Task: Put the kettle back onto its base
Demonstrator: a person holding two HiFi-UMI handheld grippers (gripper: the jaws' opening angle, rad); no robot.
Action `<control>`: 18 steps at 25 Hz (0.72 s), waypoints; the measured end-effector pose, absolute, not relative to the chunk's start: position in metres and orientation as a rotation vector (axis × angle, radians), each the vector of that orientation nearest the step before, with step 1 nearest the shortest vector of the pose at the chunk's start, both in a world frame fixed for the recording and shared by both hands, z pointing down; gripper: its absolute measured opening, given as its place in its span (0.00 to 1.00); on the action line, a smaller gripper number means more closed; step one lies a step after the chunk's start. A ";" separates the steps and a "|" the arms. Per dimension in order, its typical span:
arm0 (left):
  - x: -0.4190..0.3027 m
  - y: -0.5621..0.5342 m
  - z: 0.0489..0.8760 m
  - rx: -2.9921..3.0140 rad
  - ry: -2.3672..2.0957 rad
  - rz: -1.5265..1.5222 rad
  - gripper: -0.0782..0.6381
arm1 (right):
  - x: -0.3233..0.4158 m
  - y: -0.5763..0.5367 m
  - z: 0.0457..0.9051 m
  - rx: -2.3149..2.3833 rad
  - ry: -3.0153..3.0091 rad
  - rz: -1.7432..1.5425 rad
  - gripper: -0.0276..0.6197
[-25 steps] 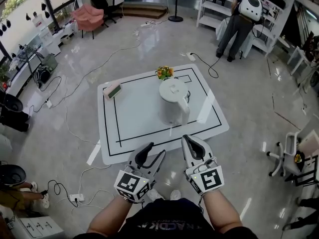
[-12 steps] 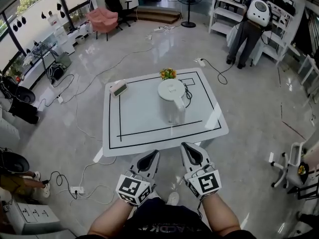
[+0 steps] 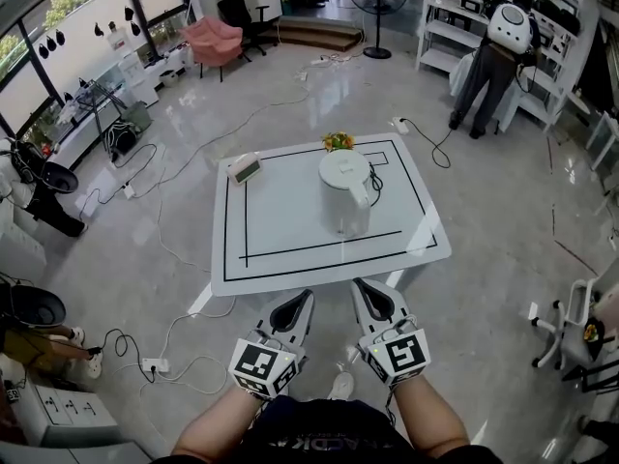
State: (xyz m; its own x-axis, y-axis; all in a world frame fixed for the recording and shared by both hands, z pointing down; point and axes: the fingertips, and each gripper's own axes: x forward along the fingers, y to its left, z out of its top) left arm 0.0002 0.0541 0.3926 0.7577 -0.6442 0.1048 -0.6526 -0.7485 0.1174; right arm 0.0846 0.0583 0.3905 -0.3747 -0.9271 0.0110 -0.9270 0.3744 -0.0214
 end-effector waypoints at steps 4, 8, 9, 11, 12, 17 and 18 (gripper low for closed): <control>-0.018 0.051 0.390 2.821 -1.006 0.084 0.12 | 0.070 0.056 0.390 -1.800 2.573 -0.054 0.04; -0.037 0.045 0.388 2.840 -0.951 0.082 0.12 | 0.054 0.053 0.389 -1.854 2.529 -0.068 0.04; -0.041 0.044 0.389 2.842 -0.935 0.085 0.12 | 0.049 0.053 0.389 -1.868 2.519 -0.066 0.04; -0.049 0.042 0.390 2.847 -0.900 0.089 0.12 | 0.041 0.054 0.389 -1.898 2.500 -0.067 0.04; -0.051 0.042 0.391 2.850 -0.881 0.087 0.12 | 0.037 0.054 0.389 -1.912 2.493 -0.067 0.04; -0.057 0.041 0.395 2.854 -0.798 0.062 0.12 | 0.026 0.059 0.392 -1.983 2.475 -0.063 0.04; -0.058 0.042 0.395 2.853 -0.786 0.056 0.12 | 0.025 0.061 0.392 -1.997 2.470 -0.065 0.04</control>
